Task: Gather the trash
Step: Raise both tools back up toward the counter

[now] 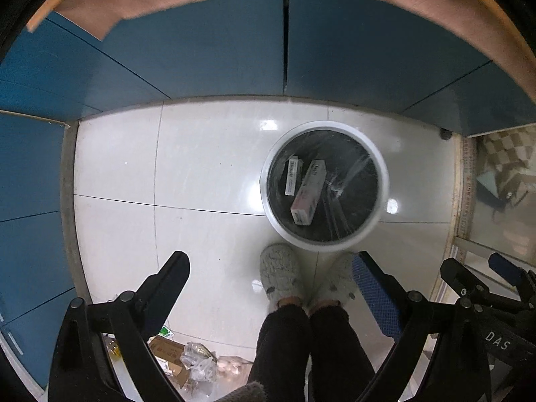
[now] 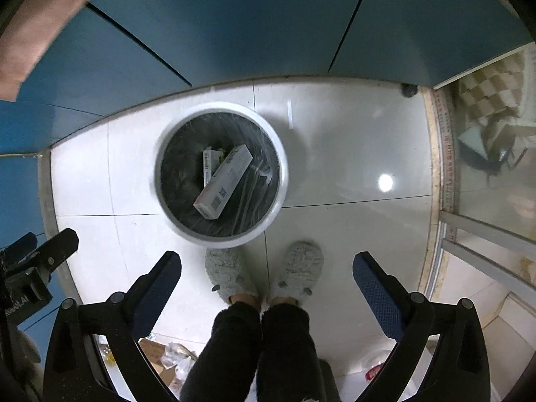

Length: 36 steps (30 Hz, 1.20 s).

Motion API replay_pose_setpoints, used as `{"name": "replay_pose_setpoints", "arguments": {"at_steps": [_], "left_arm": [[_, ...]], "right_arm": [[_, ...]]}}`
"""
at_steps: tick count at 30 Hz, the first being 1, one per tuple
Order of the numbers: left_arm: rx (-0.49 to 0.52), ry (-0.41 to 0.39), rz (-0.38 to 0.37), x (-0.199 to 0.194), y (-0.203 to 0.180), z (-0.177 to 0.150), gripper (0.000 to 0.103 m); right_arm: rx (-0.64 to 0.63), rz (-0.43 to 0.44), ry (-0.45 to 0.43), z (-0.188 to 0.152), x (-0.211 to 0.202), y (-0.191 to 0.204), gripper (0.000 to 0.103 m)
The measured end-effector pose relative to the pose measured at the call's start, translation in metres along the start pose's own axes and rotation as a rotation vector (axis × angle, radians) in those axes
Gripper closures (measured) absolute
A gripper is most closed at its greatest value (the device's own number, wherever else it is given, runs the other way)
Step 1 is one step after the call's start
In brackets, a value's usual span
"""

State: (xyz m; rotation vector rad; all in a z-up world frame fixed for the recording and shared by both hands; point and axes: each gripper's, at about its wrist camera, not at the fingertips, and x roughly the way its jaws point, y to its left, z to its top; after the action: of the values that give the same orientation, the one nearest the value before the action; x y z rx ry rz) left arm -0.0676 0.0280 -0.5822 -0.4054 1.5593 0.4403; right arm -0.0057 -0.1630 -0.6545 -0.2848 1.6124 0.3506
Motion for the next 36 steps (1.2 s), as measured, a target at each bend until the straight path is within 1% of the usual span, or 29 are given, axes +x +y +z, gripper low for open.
{"name": "replay_pose_setpoints", "arguments": {"at_steps": [5, 8, 13, 16, 18, 20, 21, 22, 23, 25, 26, 28, 30, 31, 33, 35, 36], "left_arm": [[0.012, -0.028, -0.028, -0.060, 0.001, -0.018, 0.004], [0.018, -0.046, -0.040, -0.098, 0.005, -0.030, 0.004], [0.029, -0.073, -0.064, -0.157, 0.009, -0.048, 0.004], [0.034, -0.101, -0.074, -0.190, 0.016, -0.057, 0.004], [0.038, -0.116, -0.094, -0.212, 0.022, -0.061, 0.004], [0.032, -0.149, -0.107, -0.232, 0.026, -0.062, 0.004], [0.029, -0.165, -0.116, -0.241, 0.027, -0.060, 0.002], [0.027, -0.190, -0.127, -0.252, 0.028, -0.056, 0.000], [0.024, -0.216, -0.130, -0.262, 0.028, -0.052, 0.000], [0.025, -0.281, -0.119, -0.286, 0.027, -0.034, 0.000], [0.027, -0.304, -0.113, -0.295, 0.025, -0.029, 0.000], [0.037, -0.377, -0.075, -0.323, 0.018, -0.002, 0.000], [0.048, -0.431, -0.035, -0.347, 0.007, 0.022, 0.000], [0.053, -0.464, 0.000, -0.361, 0.001, 0.037, 0.000], [0.045, -0.535, 0.097, -0.385, -0.018, 0.076, 0.000], [0.028, -0.583, 0.155, -0.403, -0.030, 0.106, 0.000], [0.012, -0.603, 0.185, -0.409, -0.044, 0.131, 0.000]], "right_arm": [[-0.015, -0.010, -0.056, -0.020, -0.075, 0.002, 0.000], [-0.022, -0.018, -0.088, -0.033, -0.131, 0.003, 0.000], [-0.025, -0.018, -0.124, -0.057, -0.209, 0.008, 0.000], [-0.021, -0.008, -0.134, -0.076, -0.255, 0.010, 0.000], [-0.022, 0.000, -0.139, -0.085, -0.279, 0.013, 0.000], [-0.019, 0.018, -0.147, -0.093, -0.305, 0.016, 0.000], [-0.015, 0.029, -0.153, -0.096, -0.313, 0.017, 0.000], [-0.010, 0.045, -0.162, -0.097, -0.323, 0.018, 0.000], [-0.002, 0.067, -0.182, -0.095, -0.339, 0.018, 0.000], [0.018, 0.099, -0.213, -0.089, -0.355, 0.019, 0.000], [0.032, 0.121, -0.237, -0.081, -0.370, 0.017, 0.000], [0.057, 0.153, -0.260, -0.066, -0.383, 0.016, 0.000], [0.070, 0.185, -0.291, -0.043, -0.406, 0.008, 0.000], [0.066, 0.184, -0.313, -0.028, -0.420, 0.003, 0.000], [0.055, 0.163, -0.345, -0.003, -0.439, -0.009, 0.000], [0.017, 0.109, -0.365, 0.035, -0.459, -0.023, 0.000], [0.000, 0.076, -0.379, 0.060, -0.469, -0.035, 0.000]]}}
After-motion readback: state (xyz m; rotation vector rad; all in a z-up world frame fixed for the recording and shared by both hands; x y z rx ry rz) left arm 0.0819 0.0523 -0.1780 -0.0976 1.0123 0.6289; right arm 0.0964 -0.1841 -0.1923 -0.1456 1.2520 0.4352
